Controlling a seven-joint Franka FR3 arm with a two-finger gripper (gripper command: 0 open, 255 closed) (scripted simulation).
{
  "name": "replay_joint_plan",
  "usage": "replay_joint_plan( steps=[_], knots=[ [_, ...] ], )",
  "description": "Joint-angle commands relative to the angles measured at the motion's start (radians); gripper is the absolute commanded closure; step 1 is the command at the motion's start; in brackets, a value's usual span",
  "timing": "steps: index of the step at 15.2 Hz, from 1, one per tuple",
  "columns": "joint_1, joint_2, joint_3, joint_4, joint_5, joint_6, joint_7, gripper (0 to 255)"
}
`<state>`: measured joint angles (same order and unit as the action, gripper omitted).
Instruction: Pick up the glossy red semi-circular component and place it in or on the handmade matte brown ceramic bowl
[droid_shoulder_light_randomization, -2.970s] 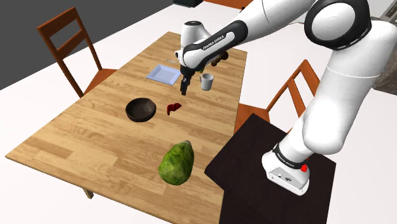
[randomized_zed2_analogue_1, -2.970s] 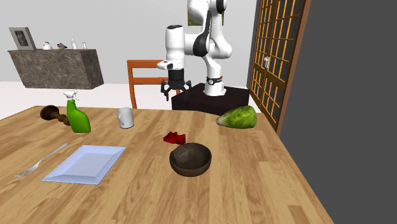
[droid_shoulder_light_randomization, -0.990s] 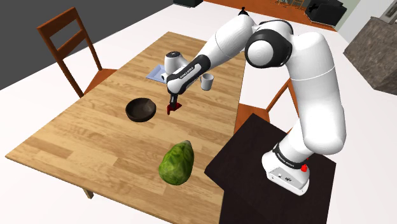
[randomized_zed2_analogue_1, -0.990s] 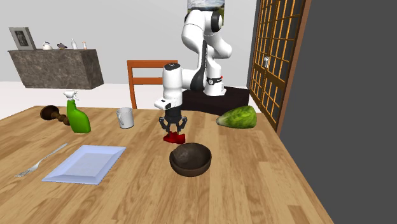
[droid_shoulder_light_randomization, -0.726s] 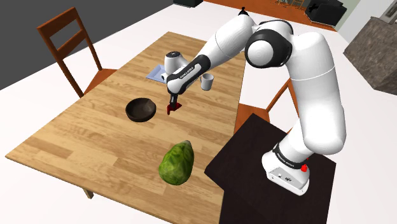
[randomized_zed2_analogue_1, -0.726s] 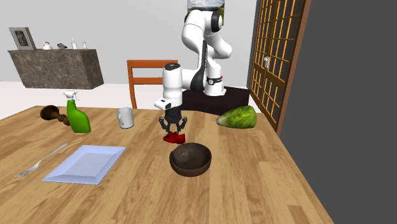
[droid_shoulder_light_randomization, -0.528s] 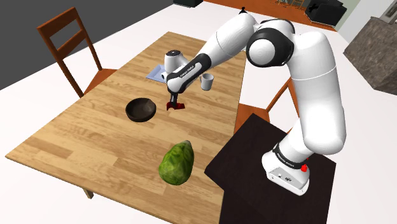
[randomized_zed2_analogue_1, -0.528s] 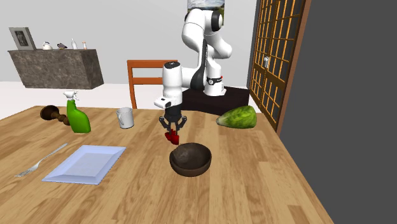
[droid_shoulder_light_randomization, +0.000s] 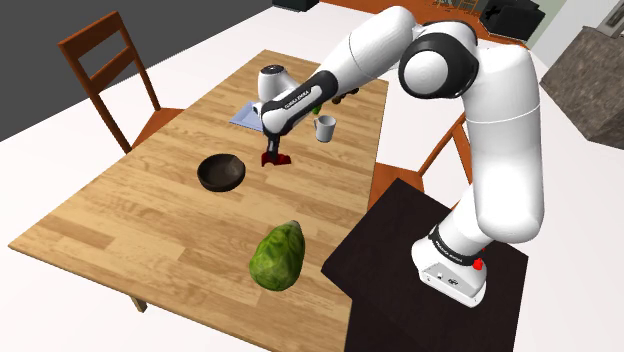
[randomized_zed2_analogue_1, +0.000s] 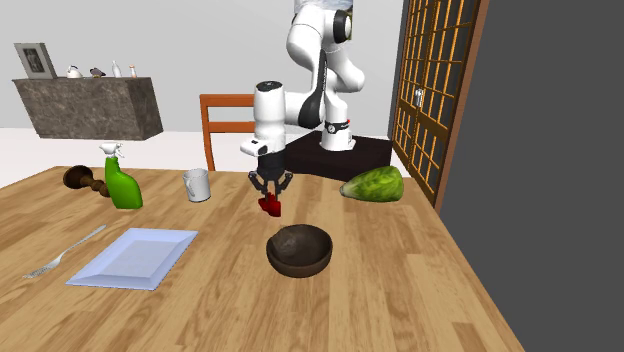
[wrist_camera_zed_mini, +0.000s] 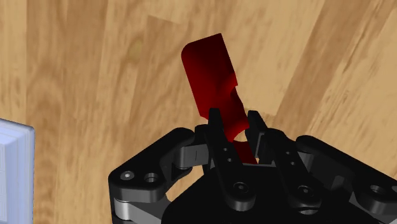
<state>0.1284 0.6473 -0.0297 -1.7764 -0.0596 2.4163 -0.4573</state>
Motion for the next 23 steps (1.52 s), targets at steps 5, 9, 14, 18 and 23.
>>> replay_joint_plan(
  steps=[5,9,14,18,23],
  knots=[
    [0.001,-0.06,0.0,-0.009,0.001,-0.051,-0.003,255],
    [0.001,-0.096,0.001,-0.008,0.002,-0.089,-0.005,255],
    [0.013,-0.108,0.005,0.036,0.002,-0.145,0.008,255],
    [0.06,-0.015,0.017,0.211,-0.001,-0.23,0.064,255],
    [0.117,0.138,0.029,0.496,-0.003,-0.366,0.124,255]
  ],
)
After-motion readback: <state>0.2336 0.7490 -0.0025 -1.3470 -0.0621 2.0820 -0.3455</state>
